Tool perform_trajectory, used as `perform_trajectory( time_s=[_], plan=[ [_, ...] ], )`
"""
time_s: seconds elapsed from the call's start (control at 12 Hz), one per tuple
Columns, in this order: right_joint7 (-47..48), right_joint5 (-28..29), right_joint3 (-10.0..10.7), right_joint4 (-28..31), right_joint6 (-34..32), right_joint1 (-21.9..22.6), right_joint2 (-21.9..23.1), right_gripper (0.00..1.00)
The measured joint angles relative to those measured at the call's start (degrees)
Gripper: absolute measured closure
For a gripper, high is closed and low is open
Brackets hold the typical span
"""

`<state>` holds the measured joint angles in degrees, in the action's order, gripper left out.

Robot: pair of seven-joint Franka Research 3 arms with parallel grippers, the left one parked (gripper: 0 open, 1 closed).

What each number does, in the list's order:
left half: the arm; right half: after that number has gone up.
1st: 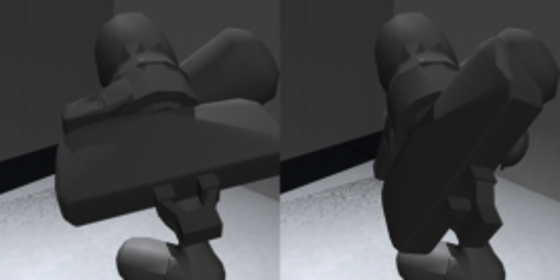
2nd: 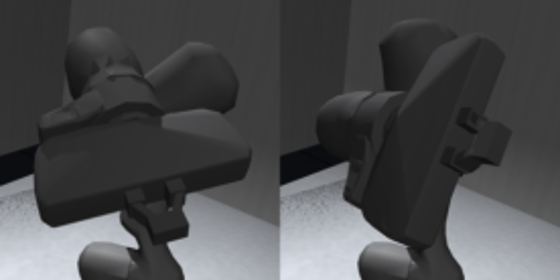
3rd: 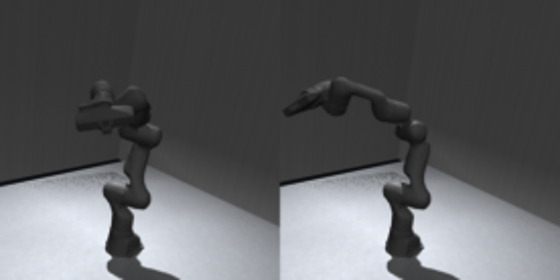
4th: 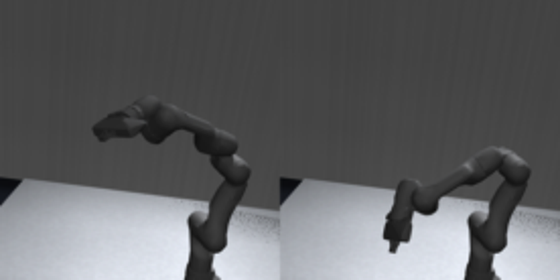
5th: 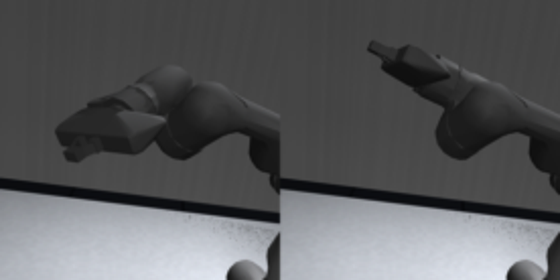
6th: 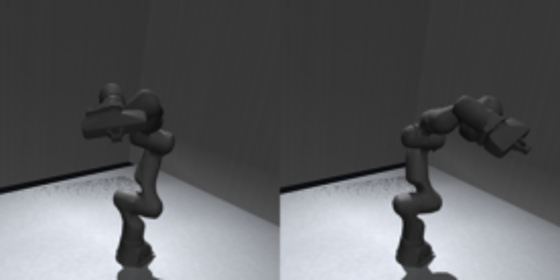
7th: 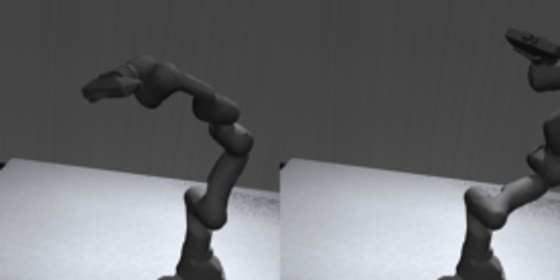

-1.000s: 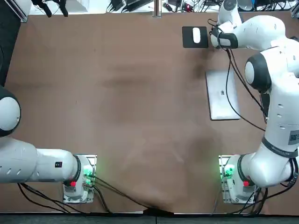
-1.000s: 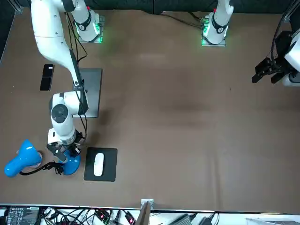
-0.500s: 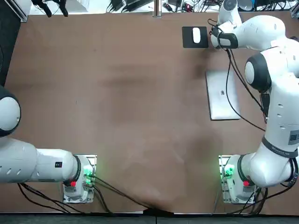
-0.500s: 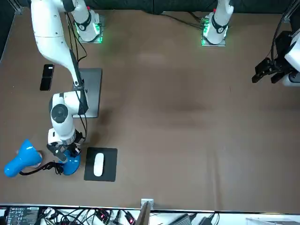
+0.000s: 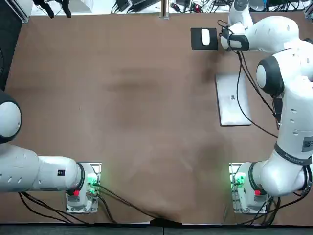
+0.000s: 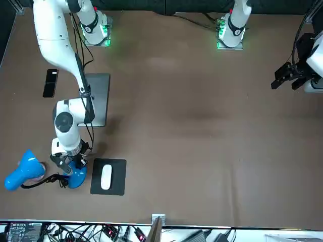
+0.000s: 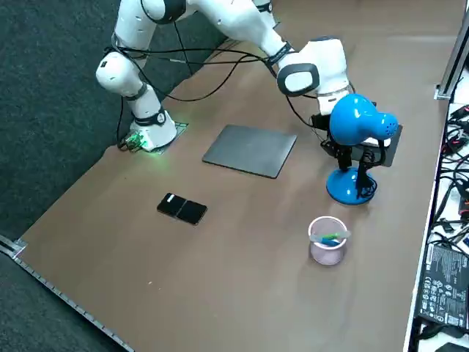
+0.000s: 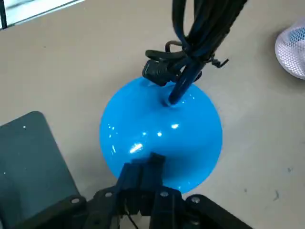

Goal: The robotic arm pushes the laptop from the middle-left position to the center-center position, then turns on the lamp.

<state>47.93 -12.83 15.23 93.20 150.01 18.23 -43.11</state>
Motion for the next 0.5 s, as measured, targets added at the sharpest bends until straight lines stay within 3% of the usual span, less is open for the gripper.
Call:
perform_trajectory(
  time_s=[0.5],
  plan=[
    [0.1, 0.0, 0.0, 0.0, 0.1, -0.6, -0.1, 0.98]
  ],
)
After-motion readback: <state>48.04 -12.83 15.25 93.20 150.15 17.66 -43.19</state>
